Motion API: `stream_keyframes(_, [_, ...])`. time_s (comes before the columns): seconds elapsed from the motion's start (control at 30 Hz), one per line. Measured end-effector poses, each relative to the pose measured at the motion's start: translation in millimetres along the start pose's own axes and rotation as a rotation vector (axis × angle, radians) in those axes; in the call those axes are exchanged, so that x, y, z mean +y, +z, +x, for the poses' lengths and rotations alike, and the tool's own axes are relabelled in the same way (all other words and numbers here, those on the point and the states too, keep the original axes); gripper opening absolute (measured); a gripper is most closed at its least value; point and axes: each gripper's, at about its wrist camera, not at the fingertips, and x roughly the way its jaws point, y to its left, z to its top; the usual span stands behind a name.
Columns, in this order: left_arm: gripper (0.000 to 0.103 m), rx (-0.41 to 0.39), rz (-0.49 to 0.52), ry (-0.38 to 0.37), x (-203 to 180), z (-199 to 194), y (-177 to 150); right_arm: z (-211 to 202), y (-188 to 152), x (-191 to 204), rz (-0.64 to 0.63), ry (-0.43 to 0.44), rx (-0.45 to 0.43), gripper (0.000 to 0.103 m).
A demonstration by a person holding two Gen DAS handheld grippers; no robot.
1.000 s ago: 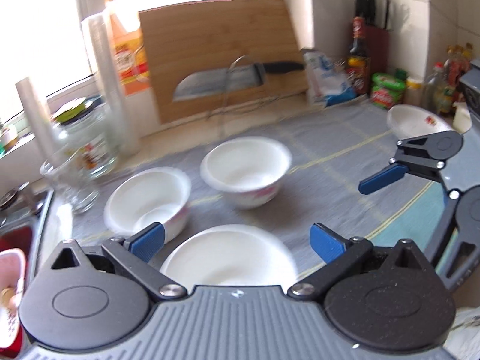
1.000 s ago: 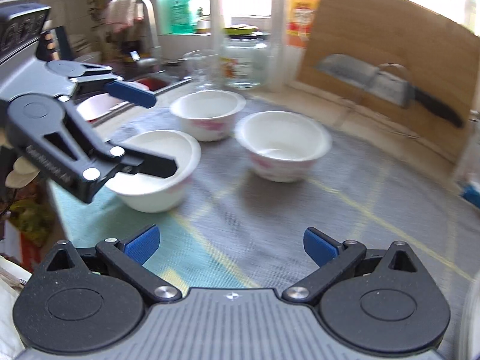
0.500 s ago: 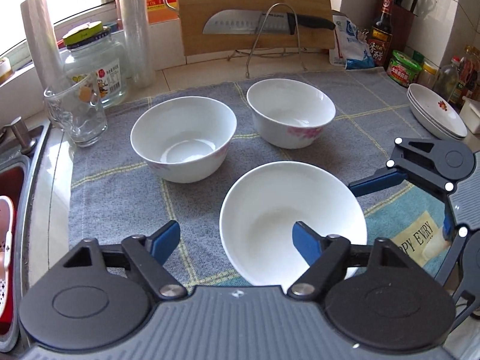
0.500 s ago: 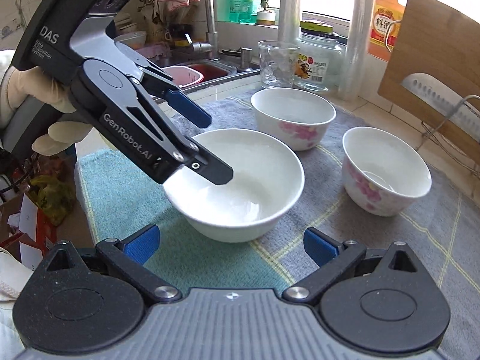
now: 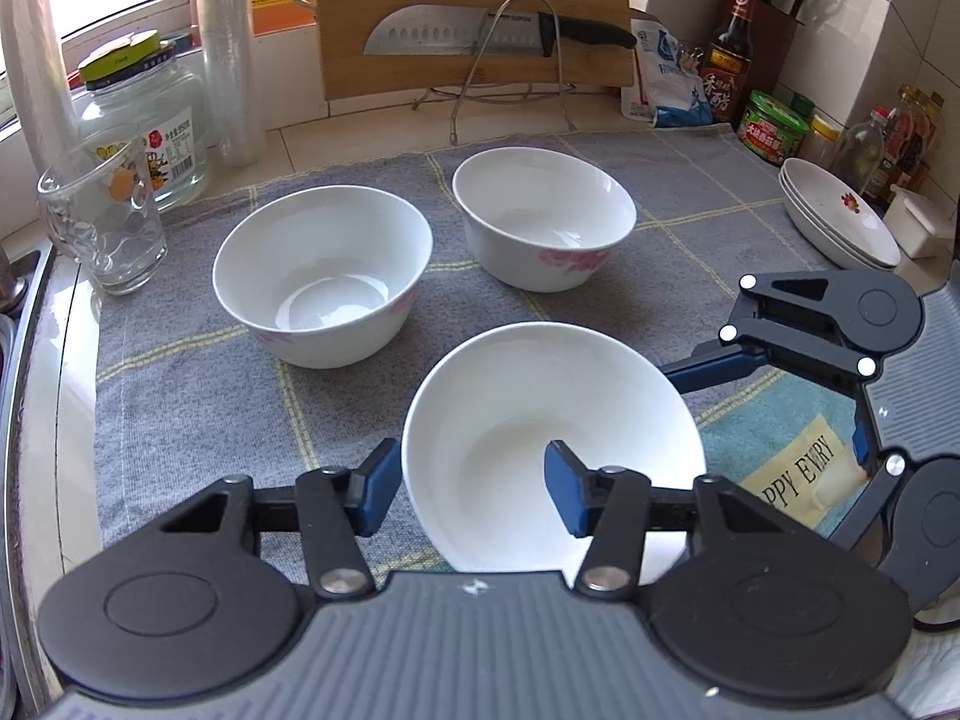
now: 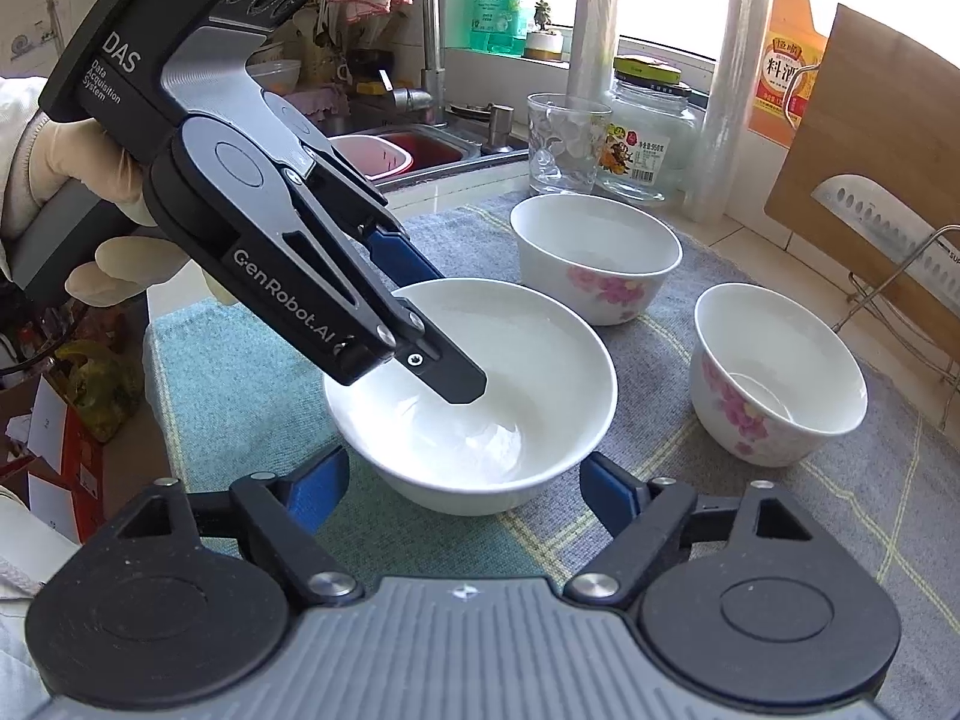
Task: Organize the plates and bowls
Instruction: 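Grasp the rim of a white bowl with the left tool, then lift and carry the held bowl with the left tool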
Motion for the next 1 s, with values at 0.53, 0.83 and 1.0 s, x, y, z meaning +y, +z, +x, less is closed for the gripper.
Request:
stream_keyframes(0.53, [0.051, -0.005, 0.022, -0.020, -7.5, -3.9, 4.1, -7.1, 1.4, -1.8, 0.028, -0.005, 0.002, 0.084])
stream_keyframes(0.83, [0.051, -0.023, 0.071, -0.068, -28.3, -3.0, 15.6, -33.0, -5.8, -7.2, 0.075, -0.051, -0.001, 0.084])
stream_keyframes(1.0, [0.051, -0.023, 0.113, -0.116, -46.9, 8.5, 25.8, -48.8, -16.3, -10.7, 0.116, -0.098, 0.012, 0.084])
